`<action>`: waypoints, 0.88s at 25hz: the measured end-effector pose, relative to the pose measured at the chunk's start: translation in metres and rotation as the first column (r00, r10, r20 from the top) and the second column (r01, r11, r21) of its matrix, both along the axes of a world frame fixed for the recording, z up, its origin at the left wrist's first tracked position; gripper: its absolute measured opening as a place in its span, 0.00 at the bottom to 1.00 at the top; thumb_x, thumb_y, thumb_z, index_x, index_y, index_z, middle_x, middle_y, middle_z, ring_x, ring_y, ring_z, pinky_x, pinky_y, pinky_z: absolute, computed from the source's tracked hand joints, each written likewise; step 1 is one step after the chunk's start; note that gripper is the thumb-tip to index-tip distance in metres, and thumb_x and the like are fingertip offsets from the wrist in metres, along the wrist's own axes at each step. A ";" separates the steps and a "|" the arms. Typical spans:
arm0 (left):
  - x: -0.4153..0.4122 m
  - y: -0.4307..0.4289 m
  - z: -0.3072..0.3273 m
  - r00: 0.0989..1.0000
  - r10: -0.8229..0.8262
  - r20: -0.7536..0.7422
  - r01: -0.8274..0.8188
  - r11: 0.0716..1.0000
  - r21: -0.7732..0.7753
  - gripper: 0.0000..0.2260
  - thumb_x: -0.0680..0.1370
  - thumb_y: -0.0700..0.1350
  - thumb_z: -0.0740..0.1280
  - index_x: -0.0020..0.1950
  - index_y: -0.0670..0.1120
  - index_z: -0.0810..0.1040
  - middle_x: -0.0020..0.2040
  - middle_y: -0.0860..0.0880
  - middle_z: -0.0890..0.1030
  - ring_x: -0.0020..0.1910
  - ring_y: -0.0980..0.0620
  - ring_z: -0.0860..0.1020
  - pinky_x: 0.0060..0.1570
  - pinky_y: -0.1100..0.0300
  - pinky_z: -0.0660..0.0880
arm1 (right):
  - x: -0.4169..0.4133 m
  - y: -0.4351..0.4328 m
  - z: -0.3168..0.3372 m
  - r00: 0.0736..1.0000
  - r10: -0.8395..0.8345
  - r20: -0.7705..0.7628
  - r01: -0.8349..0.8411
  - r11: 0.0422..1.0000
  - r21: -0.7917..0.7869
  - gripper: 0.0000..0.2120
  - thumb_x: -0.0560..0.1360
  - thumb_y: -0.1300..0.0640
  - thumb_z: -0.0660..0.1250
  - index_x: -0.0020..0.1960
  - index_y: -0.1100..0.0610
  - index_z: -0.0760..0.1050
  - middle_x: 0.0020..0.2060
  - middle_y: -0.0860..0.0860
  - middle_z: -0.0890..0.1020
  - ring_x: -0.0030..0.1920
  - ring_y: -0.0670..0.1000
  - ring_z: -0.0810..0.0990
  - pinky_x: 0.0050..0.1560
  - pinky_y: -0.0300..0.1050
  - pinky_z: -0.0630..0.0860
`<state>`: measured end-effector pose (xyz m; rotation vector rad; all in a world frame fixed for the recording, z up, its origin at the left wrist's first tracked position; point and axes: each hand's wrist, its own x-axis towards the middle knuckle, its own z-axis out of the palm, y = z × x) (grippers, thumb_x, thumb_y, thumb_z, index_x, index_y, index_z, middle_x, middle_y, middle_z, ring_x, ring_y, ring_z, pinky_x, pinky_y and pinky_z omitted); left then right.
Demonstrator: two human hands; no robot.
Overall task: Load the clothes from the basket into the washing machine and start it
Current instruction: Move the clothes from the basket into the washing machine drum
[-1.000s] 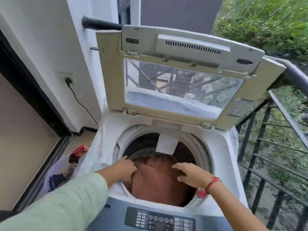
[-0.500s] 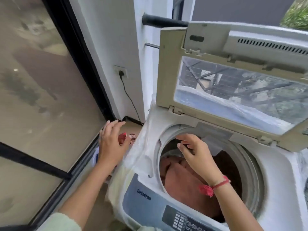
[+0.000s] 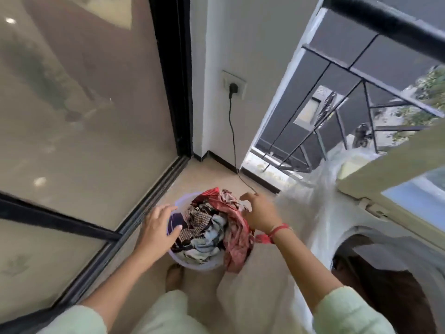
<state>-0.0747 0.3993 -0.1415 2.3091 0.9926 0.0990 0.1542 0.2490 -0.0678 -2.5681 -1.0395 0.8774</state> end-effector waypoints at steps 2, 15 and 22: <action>0.005 0.027 -0.034 0.991 -0.086 -0.098 0.080 0.995 -0.065 0.22 0.71 0.51 0.68 0.63 0.46 0.73 0.61 0.44 0.73 0.61 0.42 0.72 0.61 0.48 0.69 | 0.013 0.028 -0.046 0.992 -0.123 -0.037 0.114 0.977 -0.180 0.21 0.75 0.54 0.65 0.66 0.55 0.70 0.62 0.58 0.72 0.60 0.58 0.74 0.62 0.47 0.70; 0.061 0.072 -0.240 0.855 -0.436 -0.279 0.364 0.890 -0.275 0.23 0.76 0.48 0.66 0.70 0.50 0.67 0.68 0.49 0.67 0.67 0.48 0.67 0.64 0.50 0.67 | 0.027 0.008 -0.311 0.853 -0.521 -0.029 0.472 0.794 -0.382 0.42 0.72 0.48 0.68 0.77 0.51 0.47 0.74 0.62 0.55 0.70 0.65 0.63 0.68 0.57 0.65; 0.056 0.048 -0.207 0.940 -0.279 -0.196 0.212 0.928 -0.306 0.24 0.75 0.47 0.68 0.70 0.48 0.67 0.64 0.48 0.68 0.60 0.48 0.72 0.56 0.52 0.72 | -0.003 0.027 -0.231 0.847 -0.527 0.068 0.530 0.827 -0.189 0.12 0.69 0.62 0.63 0.49 0.52 0.80 0.45 0.58 0.83 0.47 0.61 0.80 0.44 0.48 0.76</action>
